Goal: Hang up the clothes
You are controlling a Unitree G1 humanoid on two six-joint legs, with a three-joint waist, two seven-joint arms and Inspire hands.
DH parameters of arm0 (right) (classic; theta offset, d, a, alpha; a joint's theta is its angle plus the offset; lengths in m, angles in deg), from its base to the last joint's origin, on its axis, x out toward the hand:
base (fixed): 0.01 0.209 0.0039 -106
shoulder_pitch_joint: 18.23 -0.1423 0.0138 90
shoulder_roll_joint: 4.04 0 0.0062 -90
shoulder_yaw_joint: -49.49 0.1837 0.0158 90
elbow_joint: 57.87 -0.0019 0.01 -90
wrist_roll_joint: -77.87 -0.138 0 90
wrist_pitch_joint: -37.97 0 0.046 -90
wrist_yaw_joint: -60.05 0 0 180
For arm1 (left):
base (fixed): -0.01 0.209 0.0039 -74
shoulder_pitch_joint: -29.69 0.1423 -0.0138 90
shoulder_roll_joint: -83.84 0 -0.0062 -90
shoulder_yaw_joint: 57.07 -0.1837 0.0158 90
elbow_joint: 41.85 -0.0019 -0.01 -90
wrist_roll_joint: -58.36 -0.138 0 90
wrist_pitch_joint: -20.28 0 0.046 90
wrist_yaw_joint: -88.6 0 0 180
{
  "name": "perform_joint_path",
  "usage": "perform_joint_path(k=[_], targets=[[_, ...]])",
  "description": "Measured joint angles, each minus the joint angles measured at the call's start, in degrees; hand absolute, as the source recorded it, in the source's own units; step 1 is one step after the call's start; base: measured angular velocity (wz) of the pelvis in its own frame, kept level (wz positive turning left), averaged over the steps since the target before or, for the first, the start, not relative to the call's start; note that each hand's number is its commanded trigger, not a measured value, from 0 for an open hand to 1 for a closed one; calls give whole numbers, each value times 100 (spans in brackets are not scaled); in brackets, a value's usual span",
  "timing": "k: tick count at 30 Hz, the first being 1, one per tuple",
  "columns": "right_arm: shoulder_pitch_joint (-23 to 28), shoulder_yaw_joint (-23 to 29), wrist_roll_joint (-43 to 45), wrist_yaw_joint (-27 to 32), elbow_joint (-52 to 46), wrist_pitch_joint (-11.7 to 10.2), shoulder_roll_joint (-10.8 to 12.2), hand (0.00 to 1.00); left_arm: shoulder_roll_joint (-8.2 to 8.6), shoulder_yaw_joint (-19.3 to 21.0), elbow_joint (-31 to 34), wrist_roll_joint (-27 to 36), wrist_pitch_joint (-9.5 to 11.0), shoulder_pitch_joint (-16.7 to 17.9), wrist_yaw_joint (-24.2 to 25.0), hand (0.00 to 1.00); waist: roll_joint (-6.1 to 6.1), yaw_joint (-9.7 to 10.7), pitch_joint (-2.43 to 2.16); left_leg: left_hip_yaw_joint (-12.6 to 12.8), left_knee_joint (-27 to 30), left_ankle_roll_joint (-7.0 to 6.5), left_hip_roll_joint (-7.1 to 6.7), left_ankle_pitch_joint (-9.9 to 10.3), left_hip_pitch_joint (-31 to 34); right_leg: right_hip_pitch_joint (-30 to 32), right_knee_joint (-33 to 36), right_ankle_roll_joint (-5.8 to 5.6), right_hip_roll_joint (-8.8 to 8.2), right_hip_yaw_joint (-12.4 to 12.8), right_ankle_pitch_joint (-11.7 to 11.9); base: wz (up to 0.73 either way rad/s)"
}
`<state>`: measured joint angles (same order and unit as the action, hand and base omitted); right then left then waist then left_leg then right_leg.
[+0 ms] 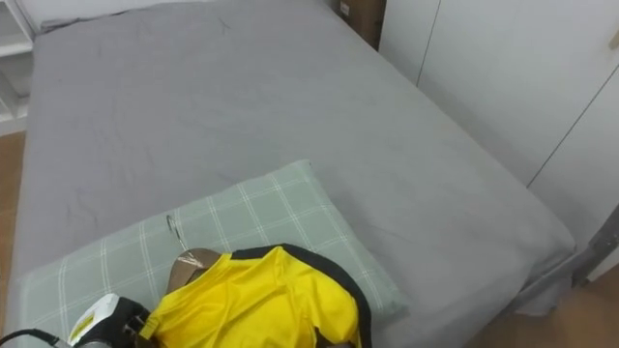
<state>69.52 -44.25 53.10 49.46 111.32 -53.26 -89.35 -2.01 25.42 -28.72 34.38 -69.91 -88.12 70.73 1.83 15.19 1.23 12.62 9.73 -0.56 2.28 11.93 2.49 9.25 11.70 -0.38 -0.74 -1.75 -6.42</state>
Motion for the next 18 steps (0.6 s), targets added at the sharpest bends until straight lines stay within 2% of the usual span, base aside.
perform_joint_path(k=[4, 9, 12, 14, 16, 18], targets=[[-2, -6, 3, 47, -14, -18, -16, 0, 2, 4, 43, 495, 35, -1, -2, 100, 73, -10, -8, -6, 5, 0, 1, 0, -18, -14, 4, 0, 1, -11, 0, 0], [27, -7, 3, 123, -73, -65, -10, 0, 9, 70, 210, 717, 96, 2, -6, 100, 84, -51, -12, -32, 25, 10, 7, -7, -23, -49, 6, 3, -4, -67, 2, 3], [21, -7, 34, 124, -80, -72, -6, 0, 11, 68, 464, 1039, 244, 10, -27, 100, 83, -133, -12, -72, 50, 10, 5, -7, -33, -104, -18, 7, -15, -117, 4, 7], [19, -6, 81, 134, -80, -73, 2, 0, 9, 71, 705, 1113, 311, 92, -52, 100, 80, -154, -13, -102, 49, 10, 3, -7, -73, -159, -40, 7, -17, -140, 4, 8], [21, -7, 154, 201, -113, -97, 16, 0, 9, 64, 1377, 1382, 345, 418, -62, 100, 76, -189, -17, -111, 26, 10, 4, -7, -144, -253, -106, 8, -13, -147, 7, 2], [20, -12, 176, 224, -141, -164, 26, 0, 10, 53, 1754, 1641, 410, 609, -53, 100, 72, -241, -19, -125, 5, 10, 4, -7, -185, -297, -116, 7, -13, -161, 7, 3]])
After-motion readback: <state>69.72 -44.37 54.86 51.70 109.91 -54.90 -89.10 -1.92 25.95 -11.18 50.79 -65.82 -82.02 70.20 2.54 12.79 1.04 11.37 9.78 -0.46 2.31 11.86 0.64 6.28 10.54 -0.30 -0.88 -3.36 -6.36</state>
